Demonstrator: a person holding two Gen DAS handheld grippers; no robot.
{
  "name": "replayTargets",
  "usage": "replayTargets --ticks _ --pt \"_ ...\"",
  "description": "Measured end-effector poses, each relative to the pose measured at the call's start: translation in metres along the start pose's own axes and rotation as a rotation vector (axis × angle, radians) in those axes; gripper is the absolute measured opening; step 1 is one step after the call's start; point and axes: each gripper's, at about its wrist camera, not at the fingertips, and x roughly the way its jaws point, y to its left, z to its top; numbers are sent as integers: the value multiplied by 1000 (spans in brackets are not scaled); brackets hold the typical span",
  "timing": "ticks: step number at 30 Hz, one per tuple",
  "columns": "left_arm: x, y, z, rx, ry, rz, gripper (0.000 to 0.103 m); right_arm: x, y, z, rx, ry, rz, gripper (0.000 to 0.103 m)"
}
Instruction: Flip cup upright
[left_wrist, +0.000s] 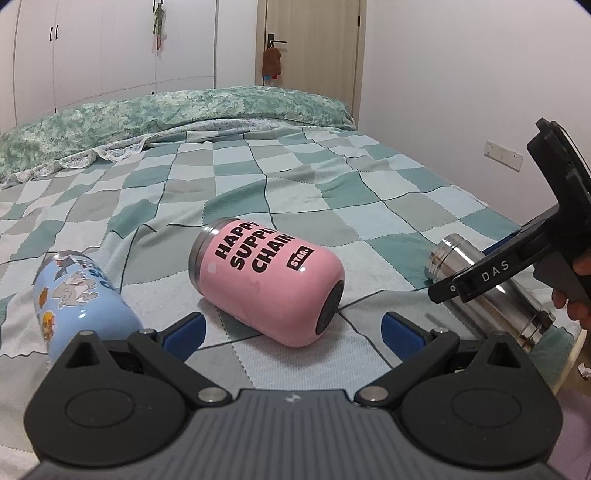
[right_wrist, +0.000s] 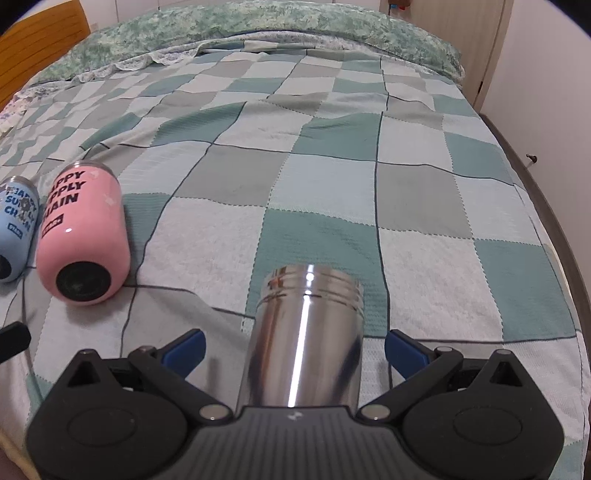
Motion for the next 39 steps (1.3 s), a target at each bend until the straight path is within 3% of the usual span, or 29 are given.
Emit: replayTargets --ticks 3,7,10,13,18,23,30,35,39 --pt "2 0 1 1 -1 -1 103 3 -1 4 -3 -5 19 101" --pt "5 0 2 -1 0 2 103 8 -1 10 -8 9 25 86" --pt "6 -1 3 -5 -6 1 103 12 -4 13 -5 32 23 65" --pt "5 -2 5 -7 -12 -2 103 8 -14 11 26 27 77 64" --pt "1 -5 6 -6 -19 1 103 -13 -21 1 45 -60 115 63" --pt "-9 -7 7 -14 -36 5 103 -49 -24 -14 40 -228 159 63" --pt "-22 -15 12 -23 -65 12 103 -89 -26 -36 4 -518 121 62" --pt "-24 -22 17 -33 -83 14 103 -94 -36 -39 -15 -714 45 62" --pt "-20 -28 21 -47 -94 19 103 -84 -49 -41 9 -829 39 62"
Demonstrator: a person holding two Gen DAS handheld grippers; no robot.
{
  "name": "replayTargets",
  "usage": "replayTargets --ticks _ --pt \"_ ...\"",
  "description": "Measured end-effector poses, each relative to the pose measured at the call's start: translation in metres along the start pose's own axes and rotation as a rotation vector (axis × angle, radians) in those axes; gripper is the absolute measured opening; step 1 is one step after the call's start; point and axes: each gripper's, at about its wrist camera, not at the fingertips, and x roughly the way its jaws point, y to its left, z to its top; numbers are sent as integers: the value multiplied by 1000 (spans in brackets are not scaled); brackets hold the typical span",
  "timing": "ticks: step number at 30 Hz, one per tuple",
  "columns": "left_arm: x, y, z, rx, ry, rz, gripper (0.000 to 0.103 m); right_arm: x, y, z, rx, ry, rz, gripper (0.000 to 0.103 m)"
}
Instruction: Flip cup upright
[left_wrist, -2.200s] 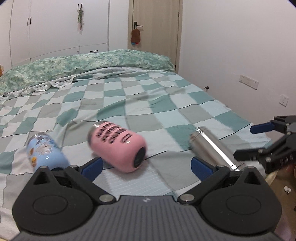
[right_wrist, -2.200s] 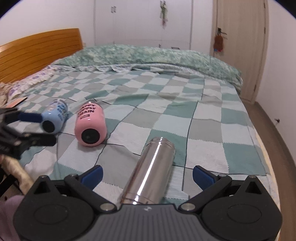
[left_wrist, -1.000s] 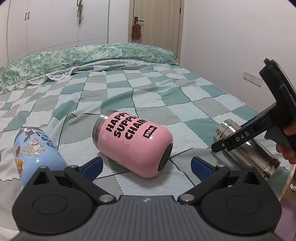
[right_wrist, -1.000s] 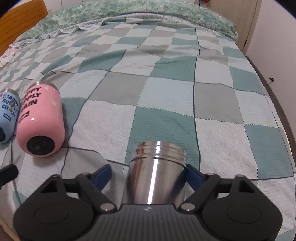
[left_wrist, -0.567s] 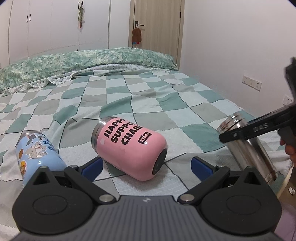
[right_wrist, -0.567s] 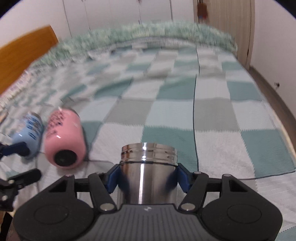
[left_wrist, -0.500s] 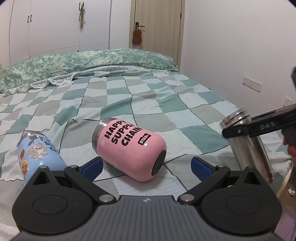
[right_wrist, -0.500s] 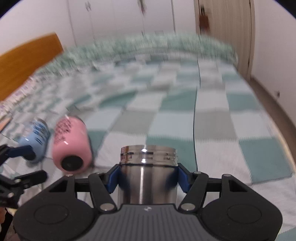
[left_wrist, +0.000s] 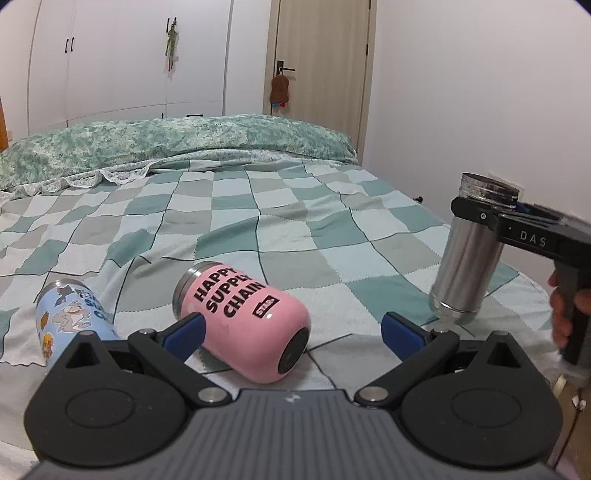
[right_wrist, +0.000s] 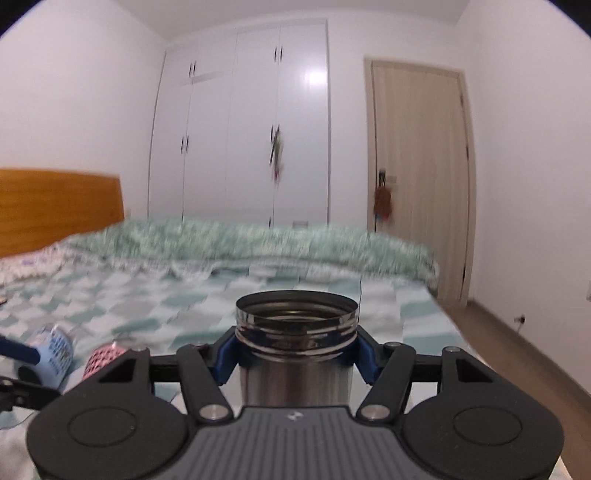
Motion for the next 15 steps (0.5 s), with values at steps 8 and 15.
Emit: replayTargets --ticks 8,15 --pt "15 -5 -3 -15 3 16 103 14 0 -33 -32 -68 16 62" --pt "17 -7 -6 -4 7 24 103 9 4 -55 -48 -82 18 62"
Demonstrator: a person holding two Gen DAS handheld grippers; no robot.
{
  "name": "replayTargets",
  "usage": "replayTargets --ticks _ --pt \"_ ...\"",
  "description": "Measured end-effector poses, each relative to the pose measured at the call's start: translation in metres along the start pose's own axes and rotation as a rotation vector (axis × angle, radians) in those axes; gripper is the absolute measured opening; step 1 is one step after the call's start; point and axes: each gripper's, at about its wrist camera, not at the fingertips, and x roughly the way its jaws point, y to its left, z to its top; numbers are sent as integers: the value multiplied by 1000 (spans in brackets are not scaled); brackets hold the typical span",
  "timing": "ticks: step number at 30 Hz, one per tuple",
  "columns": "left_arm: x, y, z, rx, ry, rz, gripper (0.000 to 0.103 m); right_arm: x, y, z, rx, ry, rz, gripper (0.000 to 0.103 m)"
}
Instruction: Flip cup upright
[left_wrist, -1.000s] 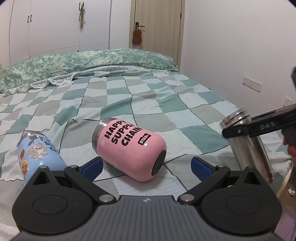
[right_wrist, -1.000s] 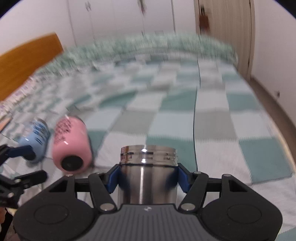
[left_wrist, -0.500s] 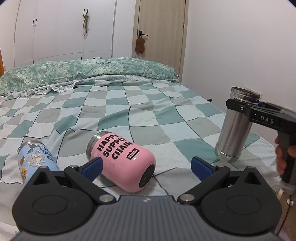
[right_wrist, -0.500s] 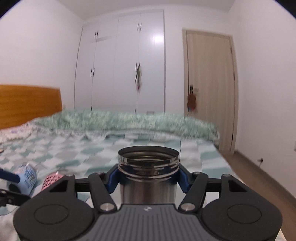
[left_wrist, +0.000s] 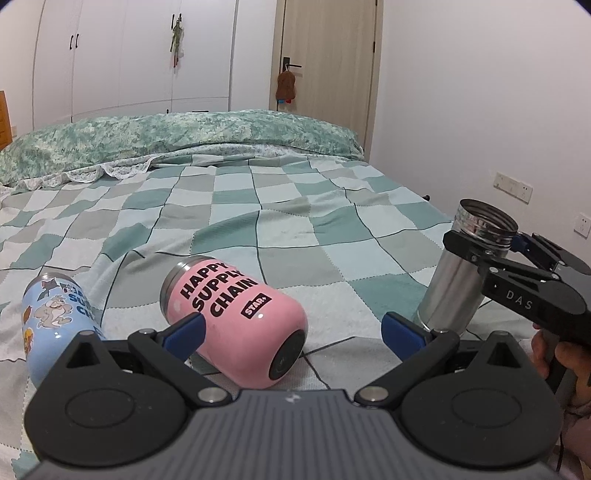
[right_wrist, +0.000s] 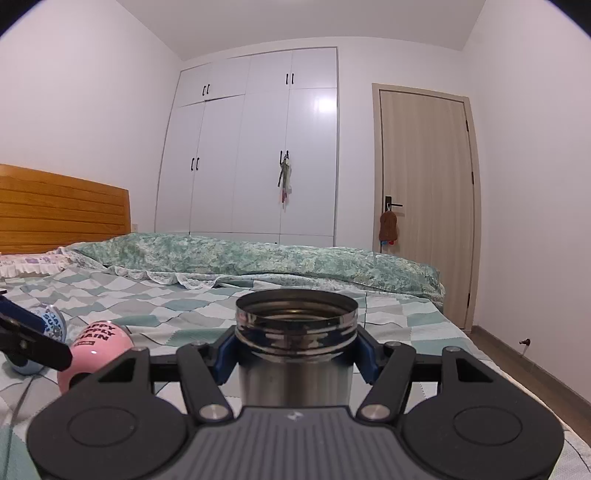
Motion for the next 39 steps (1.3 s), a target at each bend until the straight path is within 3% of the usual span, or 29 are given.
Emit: replayTargets --ticks 4,5,7,10,16,22,29,33,36,39 --pt "-6 -3 0 -3 -16 -1 103 -4 -2 4 26 11 10 66" --pt "-9 -3 1 -3 -21 -1 103 -8 -4 6 49 6 13 78" --pt "-18 -5 2 0 -33 3 103 -21 -7 11 74 -14 17 93" --pt "-39 -11 2 4 -67 3 103 -46 -7 23 64 -35 32 103" --pt "-94 -27 -16 3 -179 1 103 -107 11 41 53 -8 33 103" --pt "-126 -42 -57 -18 -230 19 103 -157 29 26 50 51 14 103" --pt "-134 -59 -108 -19 -291 116 103 -189 45 -10 31 96 -4 103" --pt "-133 -65 -129 -36 -362 164 103 -195 49 -28 24 70 -32 103" --pt "-131 -73 -143 9 -428 219 103 -199 49 -36 24 50 -52 103" --pt "-129 -75 -144 23 -418 225 103 -202 47 -39 28 30 -58 103"
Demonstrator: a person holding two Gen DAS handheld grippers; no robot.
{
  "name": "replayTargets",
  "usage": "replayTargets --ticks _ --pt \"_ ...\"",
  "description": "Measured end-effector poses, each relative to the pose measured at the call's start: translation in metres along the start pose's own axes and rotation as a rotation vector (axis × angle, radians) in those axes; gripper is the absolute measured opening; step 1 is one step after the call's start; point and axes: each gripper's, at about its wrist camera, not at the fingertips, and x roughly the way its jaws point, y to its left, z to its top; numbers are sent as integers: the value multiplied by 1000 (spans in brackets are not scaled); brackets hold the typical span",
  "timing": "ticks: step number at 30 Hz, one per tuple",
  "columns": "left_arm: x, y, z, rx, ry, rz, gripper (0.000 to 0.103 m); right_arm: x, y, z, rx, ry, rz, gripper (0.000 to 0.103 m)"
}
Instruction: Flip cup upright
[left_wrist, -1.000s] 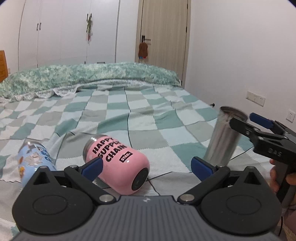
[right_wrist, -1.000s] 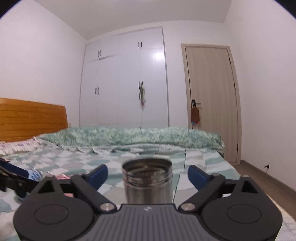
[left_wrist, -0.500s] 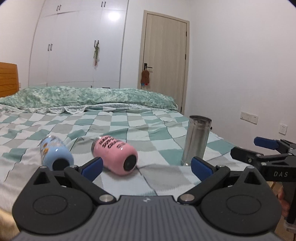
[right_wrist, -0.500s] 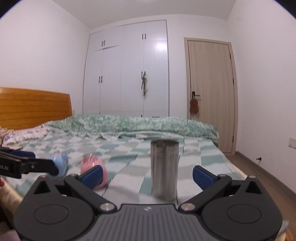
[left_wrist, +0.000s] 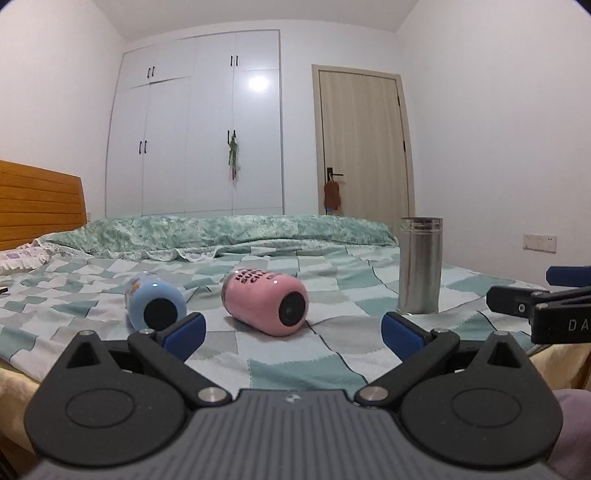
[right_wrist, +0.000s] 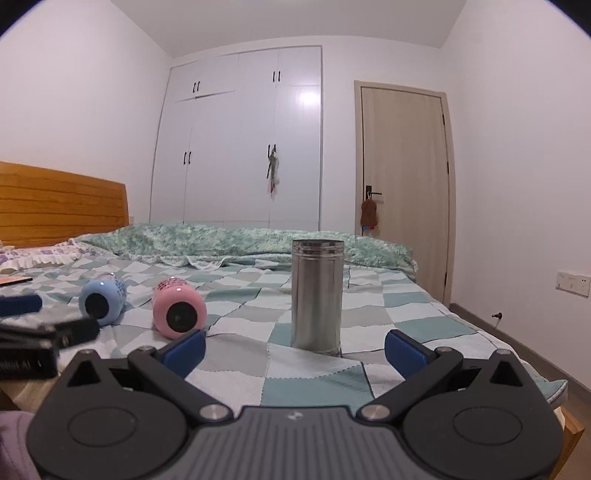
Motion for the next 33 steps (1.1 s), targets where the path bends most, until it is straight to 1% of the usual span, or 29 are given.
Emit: replayTargets --ticks 9,33 --pt "-1 4 -3 -18 -5 3 103 1 1 0 9 -28 -5 103" --pt "-3 5 -3 -24 -15 5 103 0 0 -2 5 -33 -7 103"
